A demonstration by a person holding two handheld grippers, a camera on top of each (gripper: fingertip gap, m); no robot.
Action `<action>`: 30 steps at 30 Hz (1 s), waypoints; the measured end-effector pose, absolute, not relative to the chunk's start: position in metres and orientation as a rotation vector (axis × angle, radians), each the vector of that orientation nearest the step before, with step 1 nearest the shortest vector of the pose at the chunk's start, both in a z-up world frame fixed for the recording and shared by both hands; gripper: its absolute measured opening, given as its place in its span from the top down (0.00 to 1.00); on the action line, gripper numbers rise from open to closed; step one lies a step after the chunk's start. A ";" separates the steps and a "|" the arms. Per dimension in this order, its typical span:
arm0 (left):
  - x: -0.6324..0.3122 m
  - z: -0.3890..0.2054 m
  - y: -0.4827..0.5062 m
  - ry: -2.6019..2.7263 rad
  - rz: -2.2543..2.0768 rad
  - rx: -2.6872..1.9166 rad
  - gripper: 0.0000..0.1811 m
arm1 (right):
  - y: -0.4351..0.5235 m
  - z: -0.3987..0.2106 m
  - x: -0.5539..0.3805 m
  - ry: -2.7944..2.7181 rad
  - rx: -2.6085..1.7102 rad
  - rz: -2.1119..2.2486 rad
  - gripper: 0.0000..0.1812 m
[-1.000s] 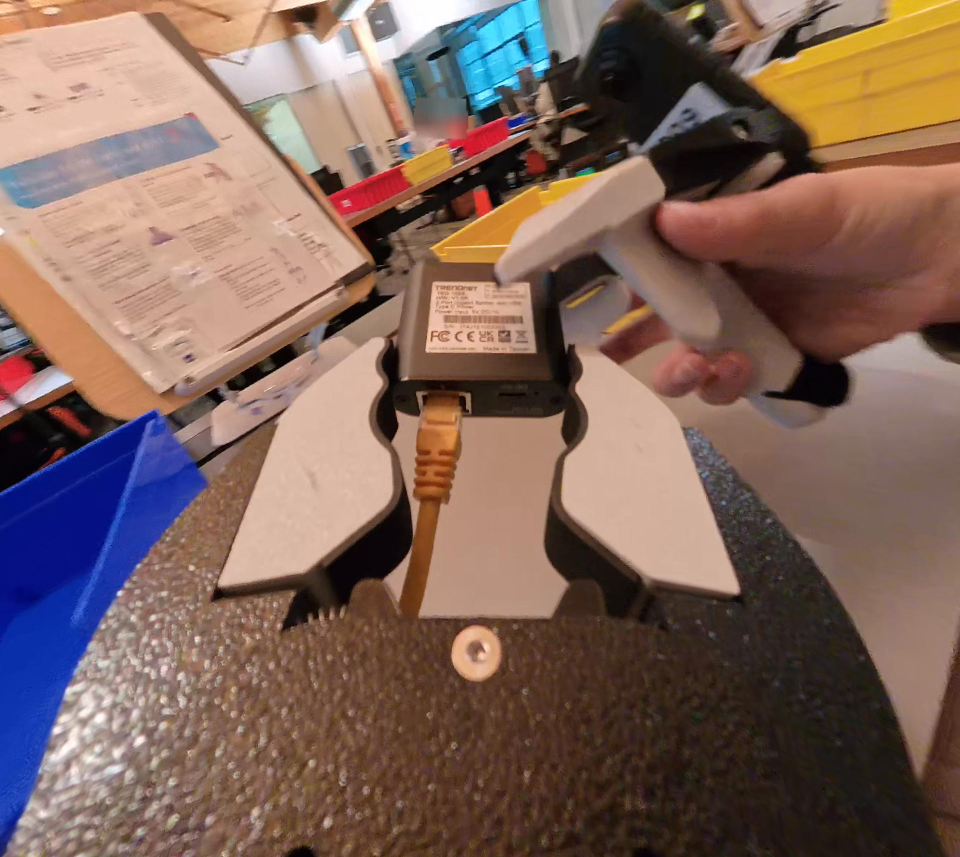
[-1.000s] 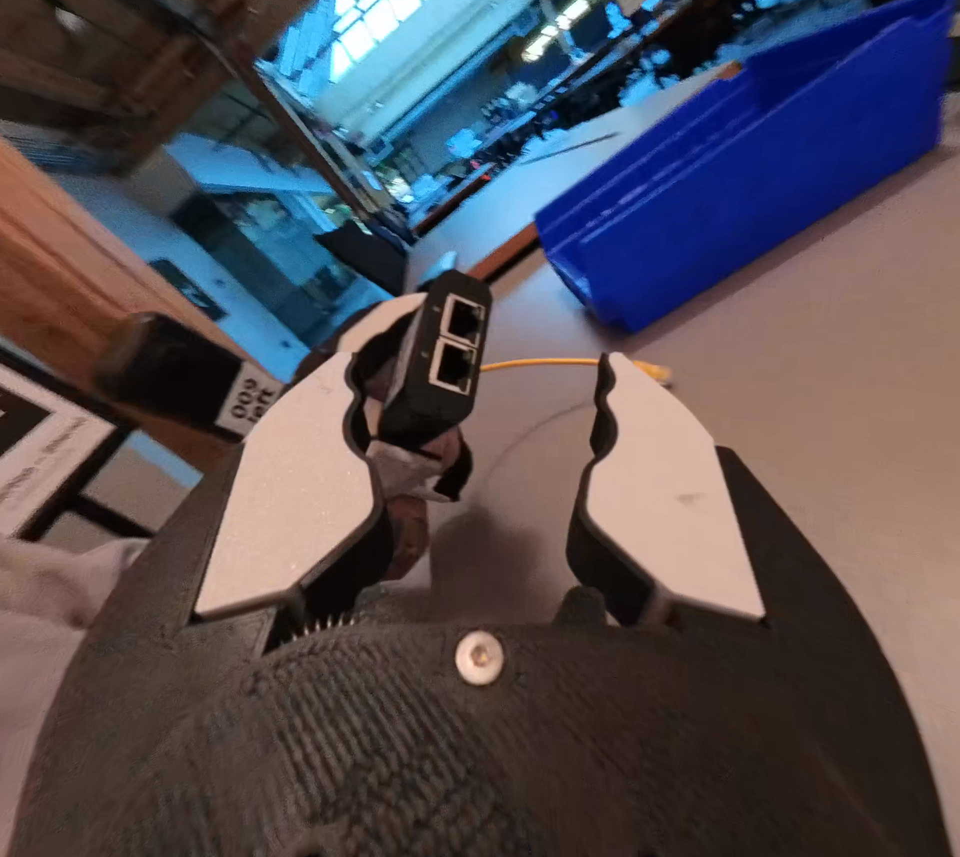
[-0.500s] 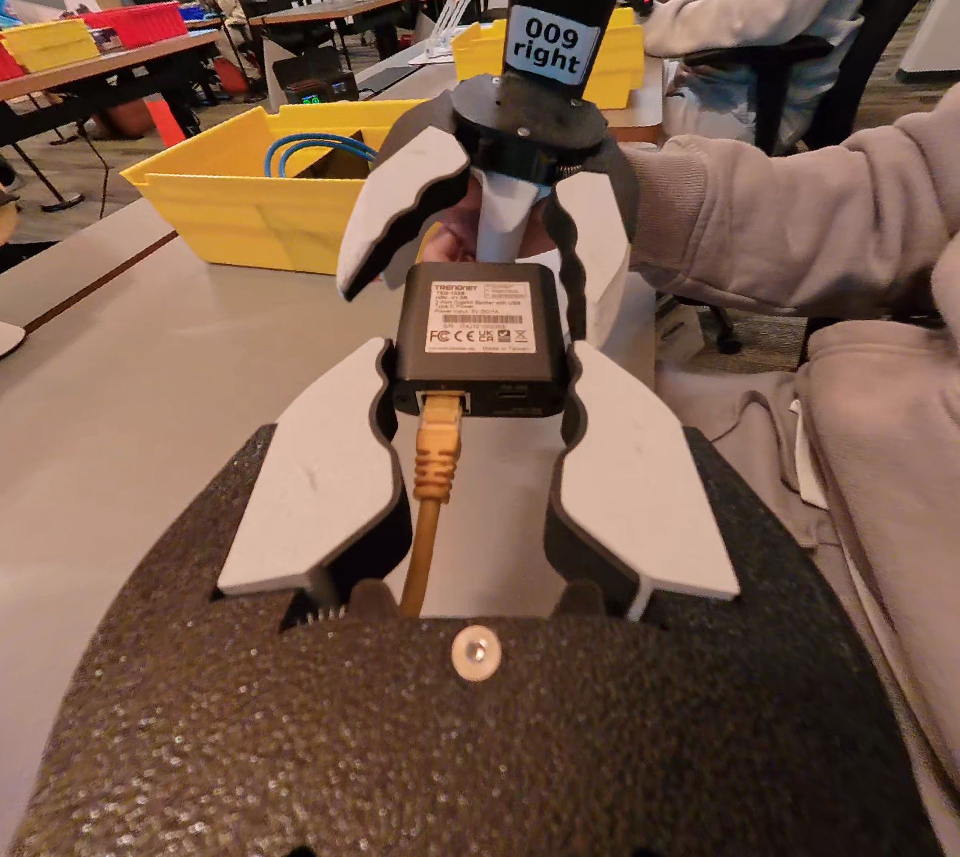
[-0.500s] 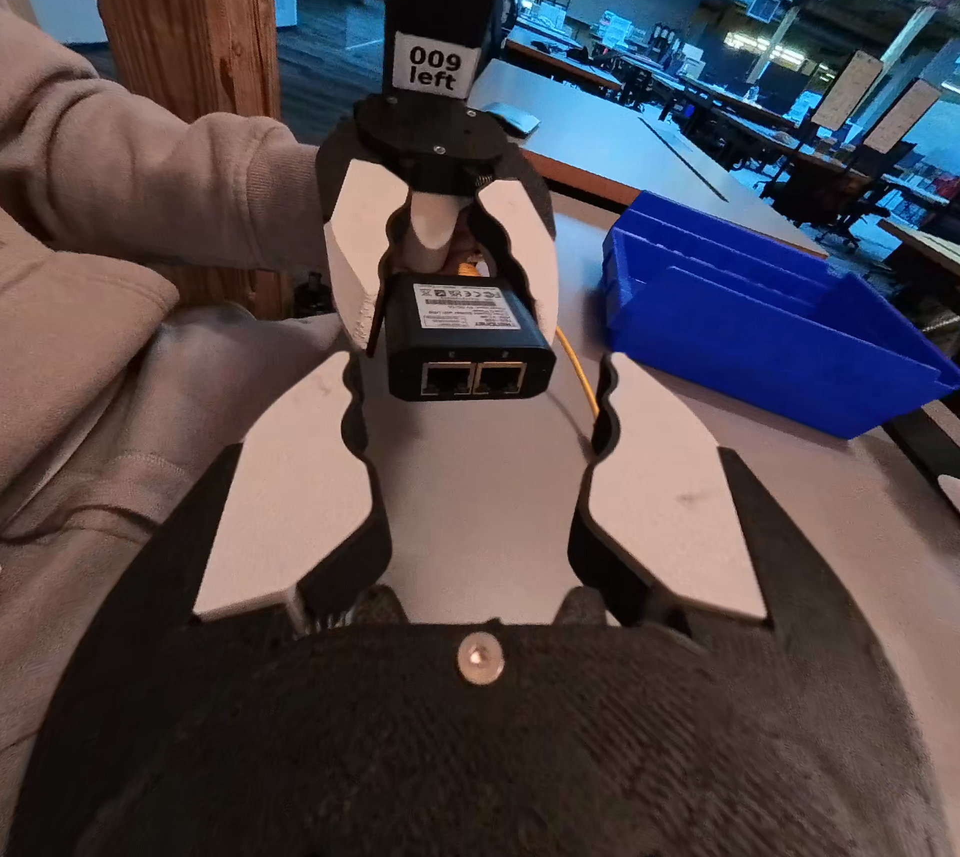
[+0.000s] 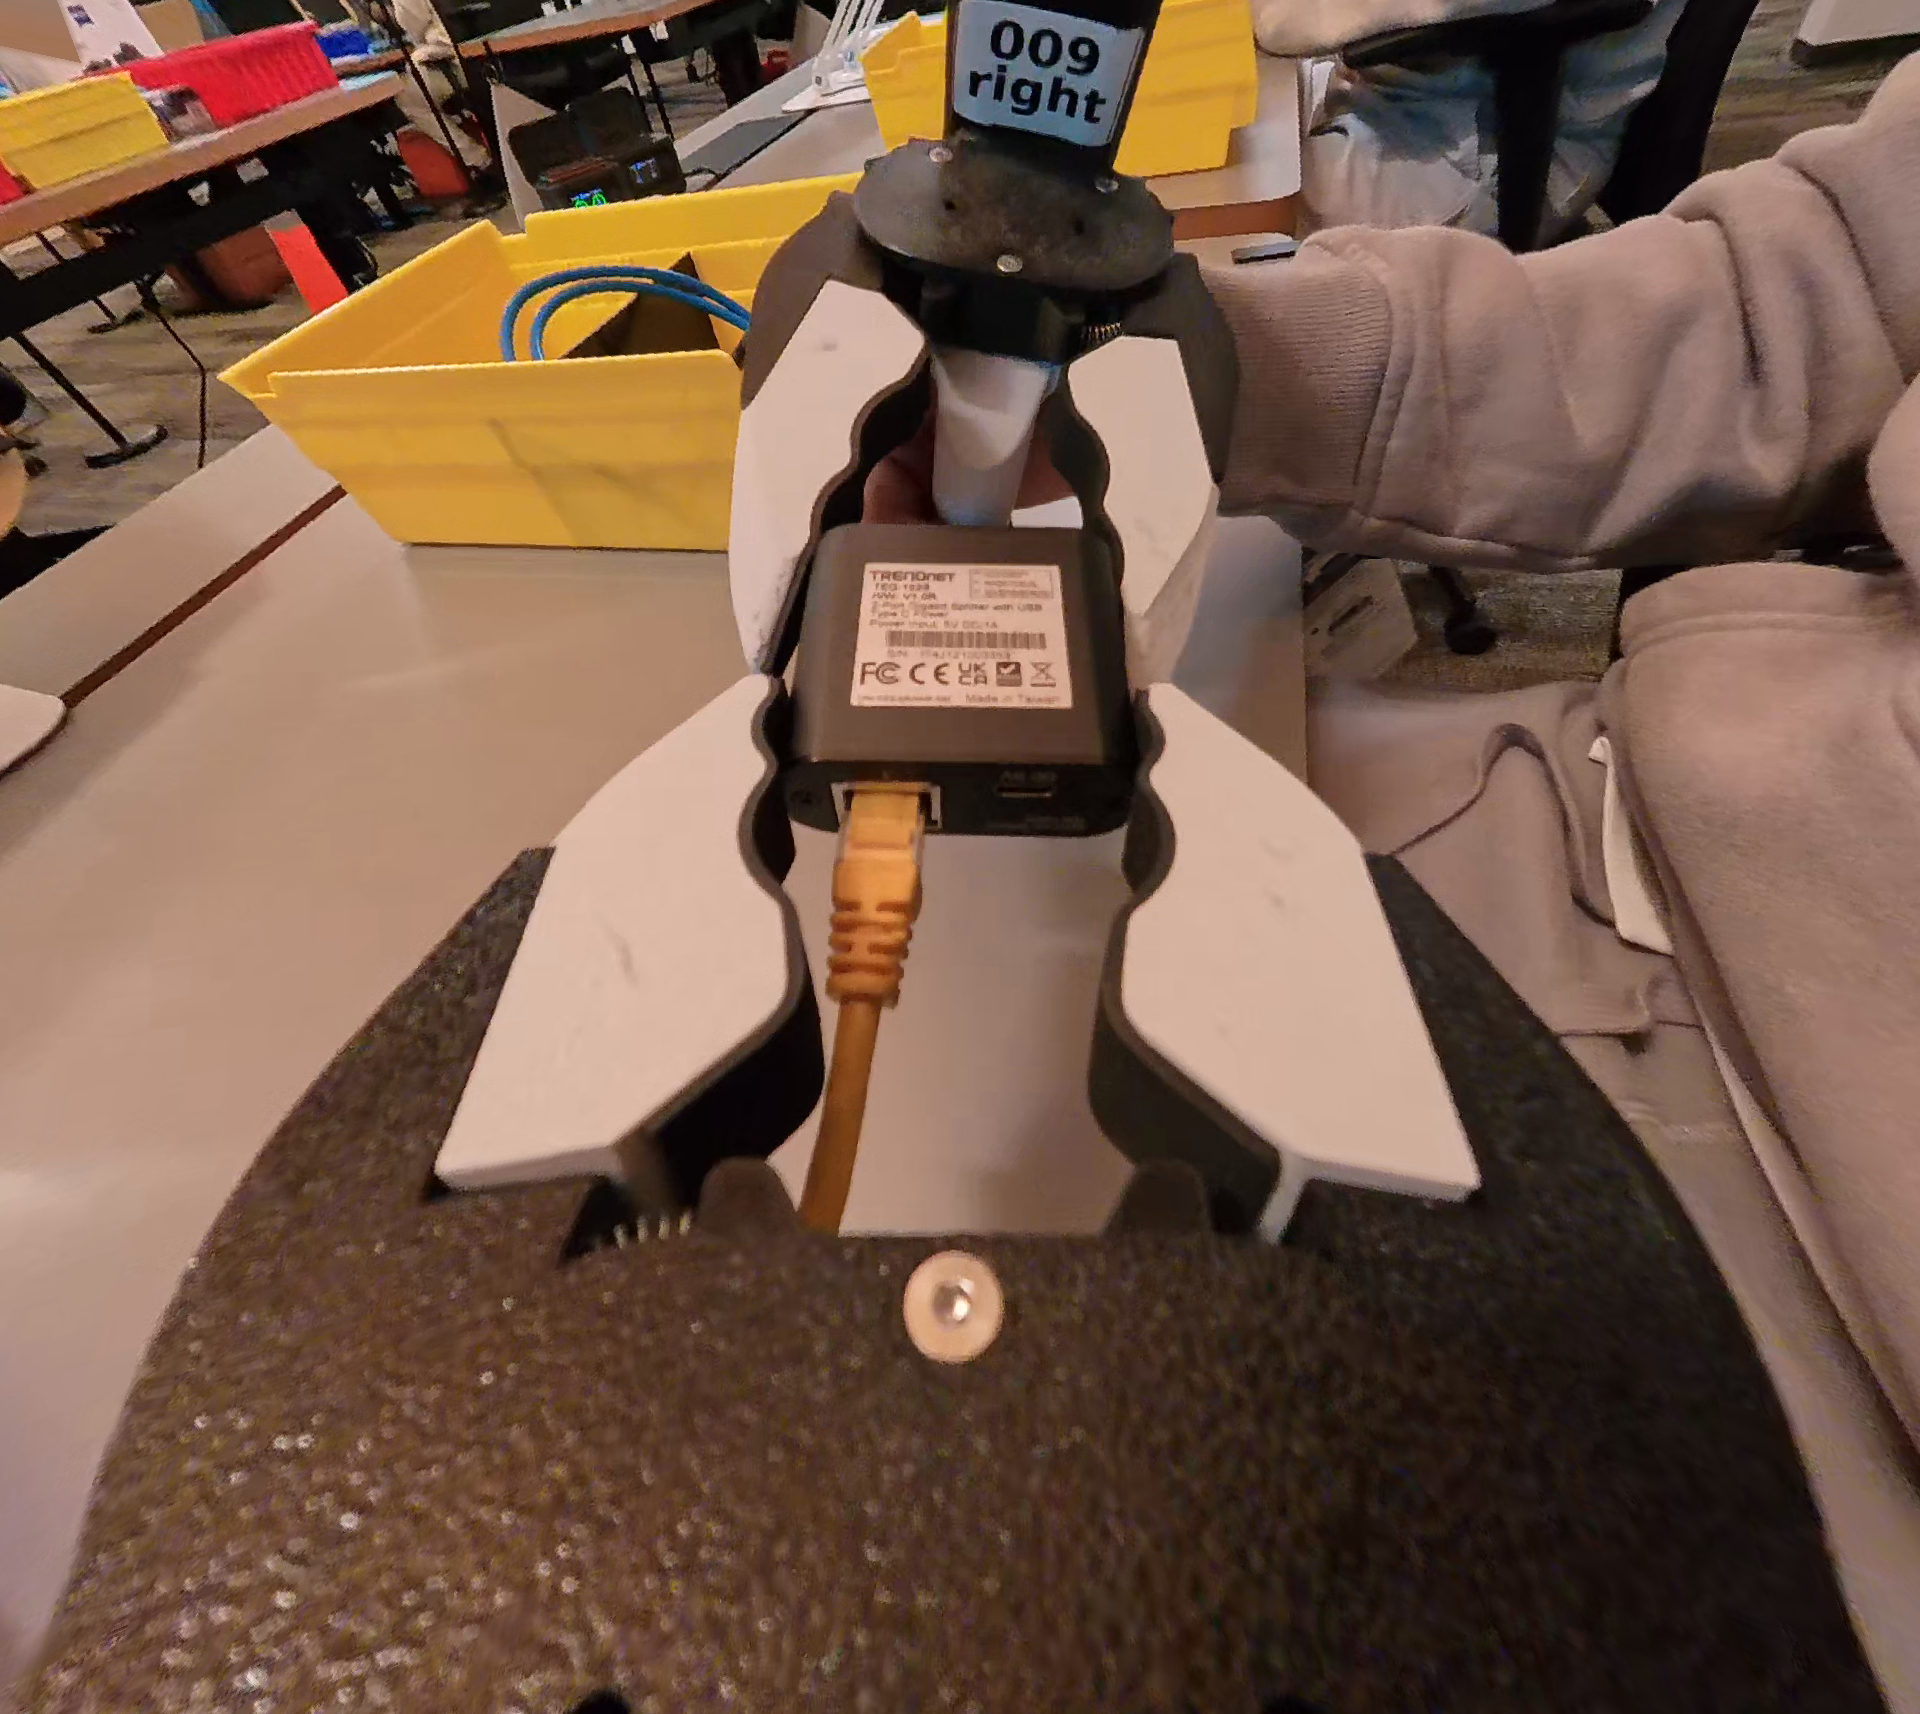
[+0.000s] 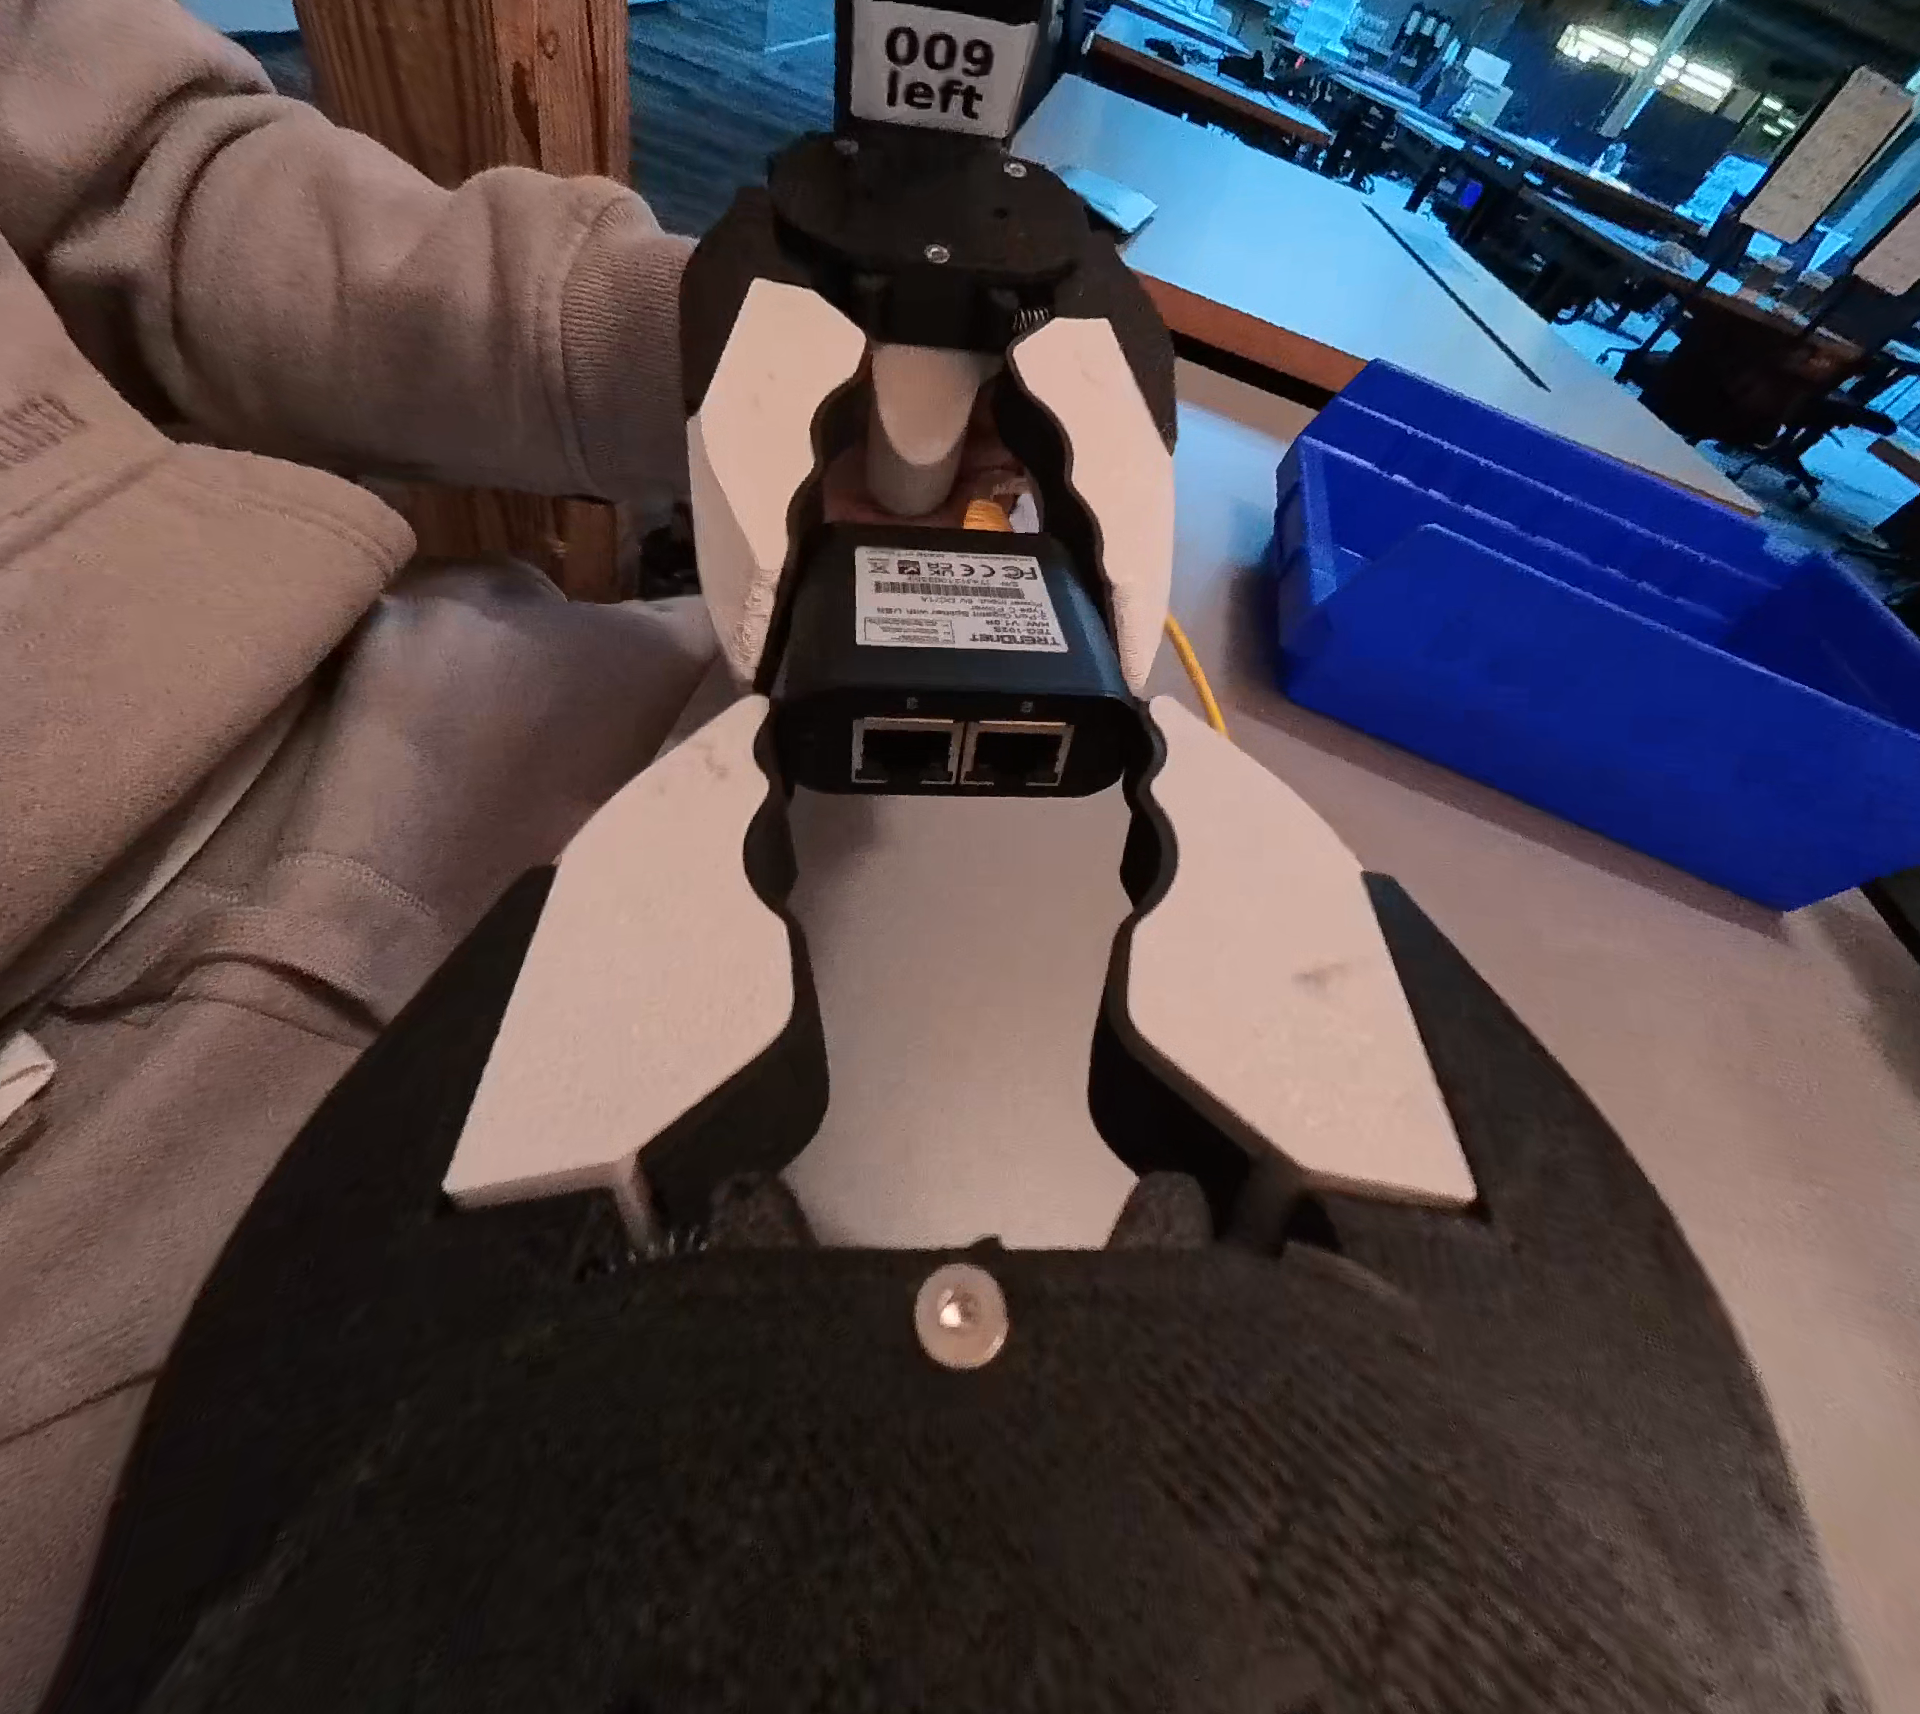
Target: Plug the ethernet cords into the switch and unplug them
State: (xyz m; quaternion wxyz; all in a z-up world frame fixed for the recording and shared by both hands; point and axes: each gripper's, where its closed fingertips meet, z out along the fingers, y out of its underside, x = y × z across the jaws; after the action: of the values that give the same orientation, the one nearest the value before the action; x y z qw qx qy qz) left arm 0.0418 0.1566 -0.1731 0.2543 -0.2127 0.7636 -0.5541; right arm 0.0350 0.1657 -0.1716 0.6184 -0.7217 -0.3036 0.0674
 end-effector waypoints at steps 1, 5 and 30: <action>0.042 -0.173 0.157 2.072 -1.495 -0.566 0.66 | 0.166 -0.171 0.035 -0.705 -1.653 0.139 0.66; 0.051 -0.166 0.161 1.984 -1.446 -0.601 0.64 | 0.172 -0.171 0.042 -0.717 -1.665 0.004 0.66; 0.074 -0.163 0.207 1.670 -1.803 -1.435 0.86 | 0.185 -0.148 0.063 -0.497 -1.579 -0.185 0.60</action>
State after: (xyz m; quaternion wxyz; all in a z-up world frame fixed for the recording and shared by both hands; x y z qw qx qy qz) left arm 0.0738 0.2074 -0.1627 0.1474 -0.4988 0.5803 -0.6267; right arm 0.0633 0.1854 -0.1483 0.6727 -0.7014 -0.2206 -0.0824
